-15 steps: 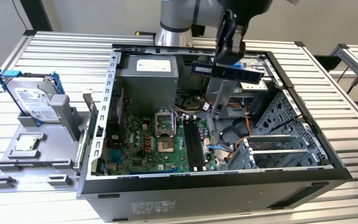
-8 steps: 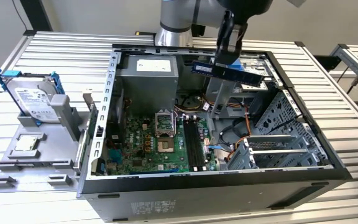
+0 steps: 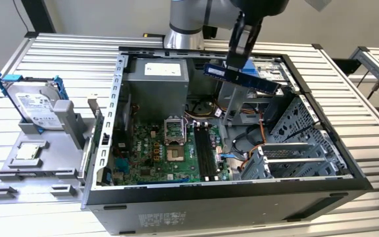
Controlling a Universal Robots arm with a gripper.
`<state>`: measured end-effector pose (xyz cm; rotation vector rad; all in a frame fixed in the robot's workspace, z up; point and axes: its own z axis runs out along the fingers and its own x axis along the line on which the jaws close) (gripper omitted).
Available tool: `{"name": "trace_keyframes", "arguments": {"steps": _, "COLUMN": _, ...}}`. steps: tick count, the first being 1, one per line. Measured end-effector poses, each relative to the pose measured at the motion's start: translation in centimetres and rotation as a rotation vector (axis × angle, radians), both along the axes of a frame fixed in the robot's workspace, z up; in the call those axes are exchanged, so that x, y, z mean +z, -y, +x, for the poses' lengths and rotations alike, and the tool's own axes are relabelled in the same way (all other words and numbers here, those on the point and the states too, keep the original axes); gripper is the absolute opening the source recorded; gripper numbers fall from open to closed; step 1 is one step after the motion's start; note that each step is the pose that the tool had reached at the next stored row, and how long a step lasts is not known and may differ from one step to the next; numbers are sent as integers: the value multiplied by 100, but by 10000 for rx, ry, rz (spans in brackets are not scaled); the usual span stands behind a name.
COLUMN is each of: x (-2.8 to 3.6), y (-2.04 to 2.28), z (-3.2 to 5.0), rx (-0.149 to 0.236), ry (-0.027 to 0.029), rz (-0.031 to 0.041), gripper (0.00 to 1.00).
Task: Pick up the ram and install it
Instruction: 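Insert the ram into the slot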
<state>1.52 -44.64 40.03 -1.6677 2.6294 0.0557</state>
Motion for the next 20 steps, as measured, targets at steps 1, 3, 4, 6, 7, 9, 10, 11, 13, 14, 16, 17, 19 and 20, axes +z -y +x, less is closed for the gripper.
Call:
{"name": "trace_keyframes", "arguments": {"steps": 1, "x": 0, "y": 0, "z": 0, "rx": -148, "ry": 0, "rz": 0, "gripper": 0}}
{"name": "trace_keyframes", "arguments": {"steps": 3, "x": 0, "y": 0, "z": 0, "rx": -473, "ry": 0, "rz": -1, "gripper": 0}}
{"name": "trace_keyframes", "arguments": {"steps": 4, "x": 1, "y": 0, "z": 0, "rx": -638, "ry": 0, "rz": -1, "gripper": 0}}
{"name": "trace_keyframes", "arguments": {"steps": 6, "x": 1, "y": 0, "z": 0, "rx": -978, "ry": 0, "rz": -1, "gripper": 0}}
{"name": "trace_keyframes", "arguments": {"steps": 7, "x": 1, "y": 0, "z": 0, "rx": -1135, "ry": -1, "rz": -2, "gripper": 0}}
{"name": "trace_keyframes", "arguments": {"steps": 9, "x": 1, "y": 0, "z": 0, "rx": -1469, "ry": 0, "rz": -3, "gripper": 0}}
{"name": "trace_keyframes", "arguments": {"steps": 10, "x": 1, "y": 0, "z": 0, "rx": -1630, "ry": 0, "rz": -3, "gripper": 0}}
{"name": "trace_keyframes", "arguments": {"steps": 11, "x": 1, "y": 0, "z": 0, "rx": -1791, "ry": 0, "rz": -4, "gripper": 0}}
{"name": "trace_keyframes", "arguments": {"steps": 13, "x": 1, "y": 0, "z": 0, "rx": -2115, "ry": 0, "rz": -4, "gripper": 0}}
{"name": "trace_keyframes", "arguments": {"steps": 14, "x": 0, "y": 0, "z": 0, "rx": -2275, "ry": 0, "rz": -5, "gripper": 0}}
{"name": "trace_keyframes", "arguments": {"steps": 16, "x": 1, "y": 0, "z": 0, "rx": -2593, "ry": 0, "rz": -7, "gripper": 0}}
{"name": "trace_keyframes", "arguments": {"steps": 17, "x": 1, "y": 0, "z": 0, "rx": -2759, "ry": 0, "rz": -9, "gripper": 0}}
{"name": "trace_keyframes", "arguments": {"steps": 19, "x": 0, "y": 0, "z": 0, "rx": -3068, "ry": 1, "rz": -12, "gripper": 0}}
{"name": "trace_keyframes", "arguments": {"steps": 20, "x": 1, "y": 0, "z": 0, "rx": -3232, "ry": 1, "rz": -15, "gripper": 0}}
